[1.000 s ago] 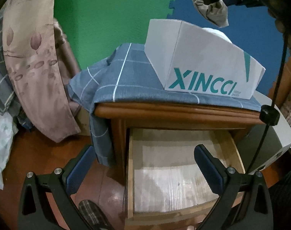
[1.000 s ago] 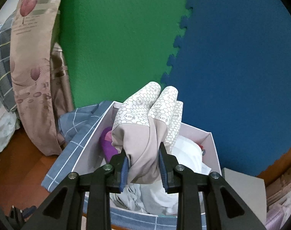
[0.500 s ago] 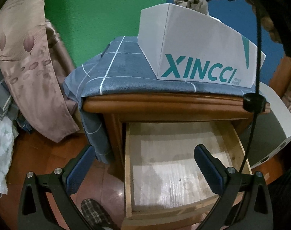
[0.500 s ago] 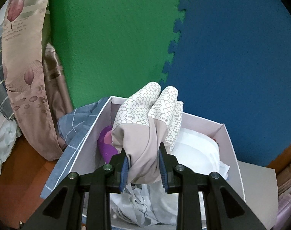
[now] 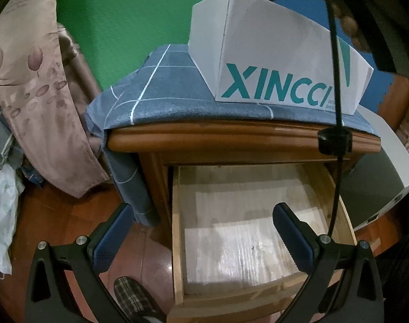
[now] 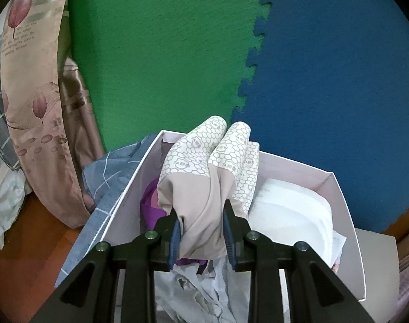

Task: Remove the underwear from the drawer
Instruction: 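Lower the grey patterned socks into the shoe box with the right tool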

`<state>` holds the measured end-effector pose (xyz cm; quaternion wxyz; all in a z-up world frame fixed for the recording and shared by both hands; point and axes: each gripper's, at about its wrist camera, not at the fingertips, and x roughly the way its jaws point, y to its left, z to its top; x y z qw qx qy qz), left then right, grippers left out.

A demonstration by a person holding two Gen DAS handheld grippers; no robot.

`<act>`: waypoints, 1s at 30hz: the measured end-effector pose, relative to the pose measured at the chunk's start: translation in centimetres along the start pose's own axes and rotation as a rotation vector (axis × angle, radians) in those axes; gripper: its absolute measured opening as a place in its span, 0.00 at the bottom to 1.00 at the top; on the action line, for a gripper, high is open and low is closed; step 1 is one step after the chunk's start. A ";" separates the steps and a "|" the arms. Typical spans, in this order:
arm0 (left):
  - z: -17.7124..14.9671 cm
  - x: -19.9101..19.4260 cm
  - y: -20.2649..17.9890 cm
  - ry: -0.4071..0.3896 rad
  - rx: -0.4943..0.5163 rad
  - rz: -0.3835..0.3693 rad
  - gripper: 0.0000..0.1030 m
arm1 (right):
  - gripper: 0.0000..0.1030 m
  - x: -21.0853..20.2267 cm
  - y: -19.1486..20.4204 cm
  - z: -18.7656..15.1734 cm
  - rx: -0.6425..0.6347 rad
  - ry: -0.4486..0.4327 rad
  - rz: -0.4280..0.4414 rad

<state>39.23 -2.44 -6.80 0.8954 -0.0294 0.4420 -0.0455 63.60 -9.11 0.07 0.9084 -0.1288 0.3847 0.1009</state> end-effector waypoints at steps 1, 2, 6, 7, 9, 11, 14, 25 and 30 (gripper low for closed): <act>0.0 0.0 0.0 0.002 0.001 -0.001 0.99 | 0.27 0.1 0.0 0.1 0.002 0.001 0.001; 0.0 0.1 0.0 0.004 0.002 -0.003 0.99 | 0.27 0.3 -0.1 0.1 0.003 0.002 -0.001; -0.1 0.3 -0.2 0.014 0.007 -0.003 0.99 | 0.27 1.0 0.0 0.2 0.000 0.011 0.003; -0.1 0.4 -0.3 0.016 0.010 -0.003 0.99 | 0.27 1.1 0.0 0.3 0.001 0.012 0.004; -0.1 0.5 -0.3 0.021 0.011 -0.003 0.99 | 0.27 1.4 0.2 0.4 0.000 0.020 0.011; -0.1 0.7 -0.3 0.030 0.009 -0.006 0.99 | 0.27 1.6 0.4 0.3 -0.003 0.022 0.009; -0.2 0.9 -0.1 0.037 0.000 -0.006 0.99 | 0.27 1.8 0.6 0.2 -0.002 0.030 0.026; -0.1 0.7 -0.3 0.033 0.004 -0.007 0.99 | 0.27 0.0 -0.2 -2.3 -0.021 0.062 0.091; -0.1 0.7 -0.6 0.030 0.024 -0.014 0.99 | 0.27 0.5 0.9 -3.2 -0.054 0.105 0.095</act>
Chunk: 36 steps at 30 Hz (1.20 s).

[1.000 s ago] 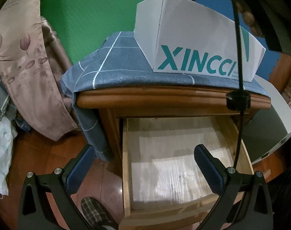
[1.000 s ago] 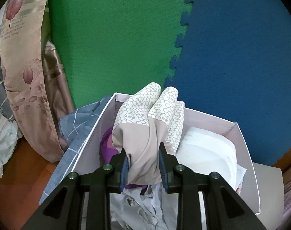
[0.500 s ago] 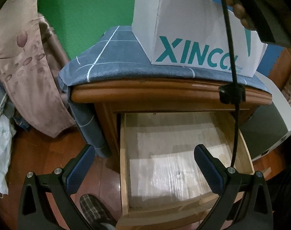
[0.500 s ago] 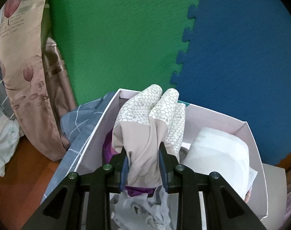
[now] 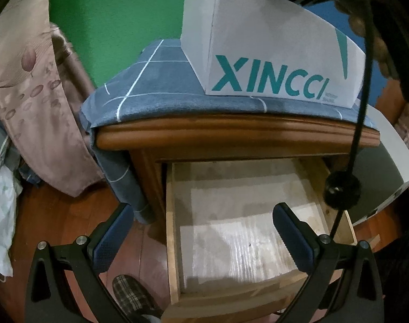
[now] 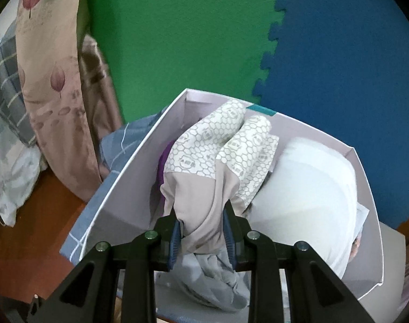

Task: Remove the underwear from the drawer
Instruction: 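Lower the grey patterned socks into the shoe box with the right tool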

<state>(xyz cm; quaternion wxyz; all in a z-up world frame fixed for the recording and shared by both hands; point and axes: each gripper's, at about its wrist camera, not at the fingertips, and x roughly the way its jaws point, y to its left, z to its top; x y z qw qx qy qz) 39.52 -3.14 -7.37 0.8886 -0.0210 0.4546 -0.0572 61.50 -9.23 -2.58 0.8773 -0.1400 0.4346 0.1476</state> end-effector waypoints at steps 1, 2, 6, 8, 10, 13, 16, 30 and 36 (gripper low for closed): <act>-0.1 0.0 0.0 0.004 0.005 0.000 0.99 | 0.27 0.2 0.0 0.1 0.002 -0.003 -0.009; -0.1 0.1 0.0 0.007 0.008 0.002 0.99 | 0.27 0.3 -0.1 0.2 0.008 -0.005 -0.015; -0.1 0.2 0.6 0.015 -0.012 0.010 0.99 | 0.28 1.2 -2.3 0.6 0.086 -0.011 -0.033; 0.0 0.2 1.0 0.012 -0.036 0.003 0.99 | 0.28 1.9 -3.2 0.7 0.104 0.001 -0.040; 0.0 0.2 1.1 0.014 -0.048 -0.002 0.99 | 0.28 2.1 -2.8 0.9 0.085 0.011 -0.051; 0.0 0.4 0.8 0.021 -0.036 -0.002 0.99 | 0.28 2.0 -1.6 1.0 0.056 0.024 -0.024; -0.1 0.5 0.5 0.022 -0.016 0.003 0.99 | 0.32 2.1 -0.6 0.6 -0.008 0.036 -0.042; -0.4 1.1 0.2 0.043 -0.008 0.013 0.99 | 0.32 2.3 -2.2 0.4 0.099 0.025 -0.031; -0.4 1.2 0.1 0.046 -0.005 0.014 0.99 | 0.33 1.9 -2.8 -0.2 0.126 0.012 -0.029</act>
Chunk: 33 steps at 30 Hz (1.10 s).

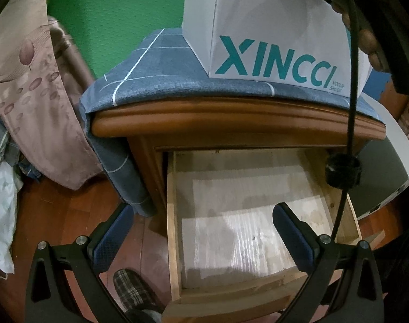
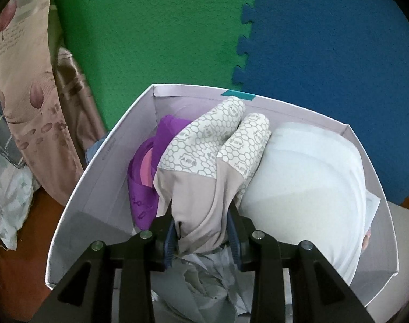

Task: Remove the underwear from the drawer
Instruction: 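Lower the grey patterned socks into the shoe box with the right tool, then open the right tool to release the socks and withdraw it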

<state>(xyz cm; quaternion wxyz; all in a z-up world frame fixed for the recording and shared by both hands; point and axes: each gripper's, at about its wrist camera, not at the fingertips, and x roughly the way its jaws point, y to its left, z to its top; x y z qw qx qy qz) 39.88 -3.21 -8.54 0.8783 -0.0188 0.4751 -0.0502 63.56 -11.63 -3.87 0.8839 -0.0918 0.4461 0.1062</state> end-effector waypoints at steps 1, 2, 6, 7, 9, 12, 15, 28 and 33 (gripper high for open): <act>0.0 0.0 0.0 0.002 0.000 0.000 0.99 | 0.33 0.0 0.1 0.0 -0.002 0.001 -0.001; 0.0 0.0 0.0 0.006 0.001 0.002 0.99 | 0.33 0.0 0.0 0.0 0.001 0.002 0.001; -0.2 0.3 -0.1 0.017 0.007 0.014 0.99 | 0.42 -0.5 -0.2 0.0 0.017 0.002 0.010; -0.4 0.5 -0.1 0.025 0.012 0.016 0.99 | 0.44 -0.9 -0.3 0.0 0.019 -0.005 0.008; -0.7 0.7 -0.2 0.039 0.024 0.024 0.99 | 0.52 -1.9 -0.5 0.0 0.025 -0.028 0.007; -1.4 0.5 -0.5 0.023 0.055 0.042 0.99 | 0.60 -4.8 -1.5 -0.1 0.041 -0.079 -0.009; -2.0 -0.9 -0.5 -0.042 0.063 0.050 0.99 | 0.62 -9.0 -3.4 -0.9 0.074 -0.158 -0.004; 8.1 -11.4 -5.6 -0.194 0.097 0.233 1.00 | 0.80 -16.2 -10.9 -7.7 0.210 -0.166 -0.097; 12.5 -13.5 -9.2 -0.207 0.107 0.286 1.00 | 0.80 -17.6 -11.8 -8.4 0.226 -0.150 -0.116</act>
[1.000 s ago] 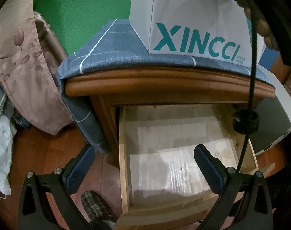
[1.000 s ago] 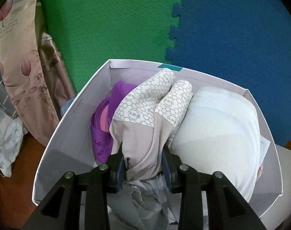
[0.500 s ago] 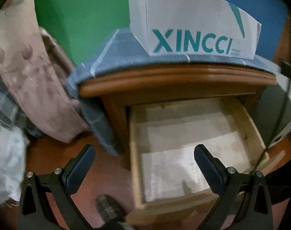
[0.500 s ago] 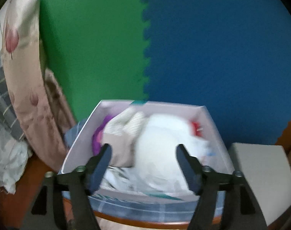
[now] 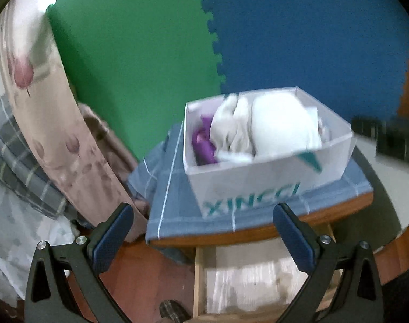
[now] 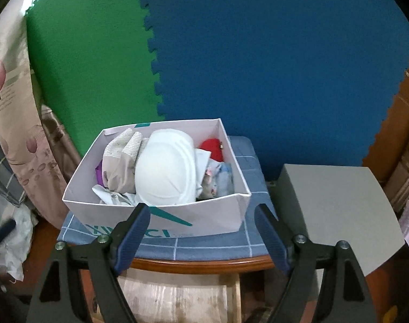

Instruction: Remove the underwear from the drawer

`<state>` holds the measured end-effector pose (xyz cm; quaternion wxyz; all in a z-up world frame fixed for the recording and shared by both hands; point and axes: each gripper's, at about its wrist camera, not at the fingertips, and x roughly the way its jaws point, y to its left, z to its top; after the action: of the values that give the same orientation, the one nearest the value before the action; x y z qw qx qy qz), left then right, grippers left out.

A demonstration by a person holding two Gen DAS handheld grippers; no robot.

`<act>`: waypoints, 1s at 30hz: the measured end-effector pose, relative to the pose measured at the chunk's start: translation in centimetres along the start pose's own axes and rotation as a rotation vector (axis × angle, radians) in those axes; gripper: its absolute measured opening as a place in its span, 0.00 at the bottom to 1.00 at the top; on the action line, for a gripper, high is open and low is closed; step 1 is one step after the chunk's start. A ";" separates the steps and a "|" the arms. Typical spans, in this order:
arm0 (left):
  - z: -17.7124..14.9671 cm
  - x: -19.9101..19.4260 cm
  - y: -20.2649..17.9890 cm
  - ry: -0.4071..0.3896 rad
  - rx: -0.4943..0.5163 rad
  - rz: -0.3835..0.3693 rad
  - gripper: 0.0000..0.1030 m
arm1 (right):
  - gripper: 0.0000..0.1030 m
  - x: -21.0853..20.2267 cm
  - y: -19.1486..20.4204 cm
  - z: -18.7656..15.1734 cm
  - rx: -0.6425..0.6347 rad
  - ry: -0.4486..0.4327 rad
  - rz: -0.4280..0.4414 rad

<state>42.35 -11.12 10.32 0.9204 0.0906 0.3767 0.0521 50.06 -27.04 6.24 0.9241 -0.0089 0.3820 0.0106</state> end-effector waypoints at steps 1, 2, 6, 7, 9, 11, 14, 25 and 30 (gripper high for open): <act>1.0 -0.5 -0.6 -0.009 0.007 0.013 1.00 | 0.80 -0.4 -0.2 0.1 0.000 0.001 -0.005; 1.5 -0.8 -0.9 -0.012 0.009 0.017 1.00 | 0.80 -0.7 -0.4 0.2 0.001 0.000 -0.007; 3.1 -2.5 -1.7 -0.043 -0.019 0.016 1.00 | 0.80 -2.1 -1.4 0.8 0.009 -0.031 -0.019; 3.4 -2.9 -1.8 -0.048 -0.025 0.015 1.00 | 0.80 -2.6 -1.8 1.0 0.014 -0.041 -0.021; 3.6 -3.4 -2.1 -0.057 -0.036 0.014 1.00 | 0.80 -3.2 -2.5 1.2 0.026 -0.052 -0.019; 3.7 -3.8 -2.3 -0.060 -0.043 0.010 1.00 | 0.80 -3.8 -2.9 1.2 0.032 -0.062 -0.023; 3.8 -4.3 -2.4 -0.065 -0.056 0.000 1.00 | 0.80 -4.5 -3.6 1.2 0.040 -0.072 -0.021; 3.5 -5.8 -2.1 -0.053 -0.143 -0.026 1.00 | 0.80 -5.5 -3.4 0.5 0.010 -0.072 -0.015; 3.2 -5.7 -2.1 -0.035 -0.160 -0.055 1.00 | 0.80 -5.8 -3.3 0.2 -0.006 -0.076 -0.028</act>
<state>40.58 -14.55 16.02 0.9322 0.0076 0.3576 0.0553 46.19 -30.43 10.54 0.9380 -0.0165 0.3463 -0.0011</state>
